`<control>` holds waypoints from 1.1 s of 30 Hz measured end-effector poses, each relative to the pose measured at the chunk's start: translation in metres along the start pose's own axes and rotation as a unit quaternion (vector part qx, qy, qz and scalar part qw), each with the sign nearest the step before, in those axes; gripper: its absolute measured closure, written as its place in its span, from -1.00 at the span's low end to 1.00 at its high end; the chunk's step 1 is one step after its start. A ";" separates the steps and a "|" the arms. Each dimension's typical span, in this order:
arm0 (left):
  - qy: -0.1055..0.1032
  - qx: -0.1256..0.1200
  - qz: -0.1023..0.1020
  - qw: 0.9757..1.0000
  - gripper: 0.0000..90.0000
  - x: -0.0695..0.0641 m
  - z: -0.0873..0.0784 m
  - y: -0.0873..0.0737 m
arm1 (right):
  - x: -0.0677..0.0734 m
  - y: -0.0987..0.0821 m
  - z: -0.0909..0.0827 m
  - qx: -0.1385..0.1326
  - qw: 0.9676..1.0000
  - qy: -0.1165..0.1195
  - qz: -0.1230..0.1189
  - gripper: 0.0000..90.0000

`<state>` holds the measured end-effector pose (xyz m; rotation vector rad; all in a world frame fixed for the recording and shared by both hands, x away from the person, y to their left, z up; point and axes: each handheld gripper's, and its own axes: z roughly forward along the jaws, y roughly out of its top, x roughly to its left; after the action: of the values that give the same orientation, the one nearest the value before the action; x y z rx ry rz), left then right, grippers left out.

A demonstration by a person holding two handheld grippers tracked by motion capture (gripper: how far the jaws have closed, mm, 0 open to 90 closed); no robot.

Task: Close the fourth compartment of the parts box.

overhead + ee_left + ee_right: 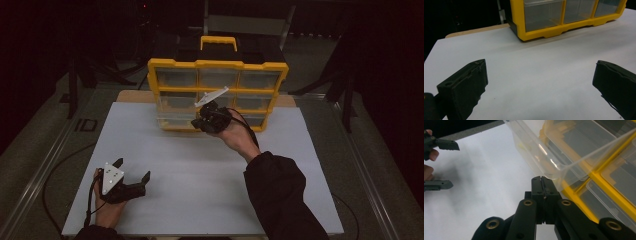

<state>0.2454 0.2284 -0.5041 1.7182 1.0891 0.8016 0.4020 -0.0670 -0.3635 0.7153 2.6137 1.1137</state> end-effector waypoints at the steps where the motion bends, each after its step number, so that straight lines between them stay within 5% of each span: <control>1: 0.000 0.000 0.000 1.000 -0.99 0.000 0.000 0.000 | 0.002 0.000 0.001 0.001 1.000 0.000 -0.001 0.99; 18: 0.002 -0.001 -0.001 1.000 -0.99 0.001 -0.001 0.000 | 0.008 0.002 0.030 0.003 1.000 0.003 0.012 0.99; 33: 0.002 -0.002 -0.001 1.000 -0.99 0.000 -0.001 0.000 | 0.004 0.003 0.035 -0.010 1.000 -0.001 0.030 0.99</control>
<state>0.2450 0.2291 -0.5035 1.7133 1.0908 0.8048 0.4124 -0.0417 -0.3857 0.7940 2.5907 1.1533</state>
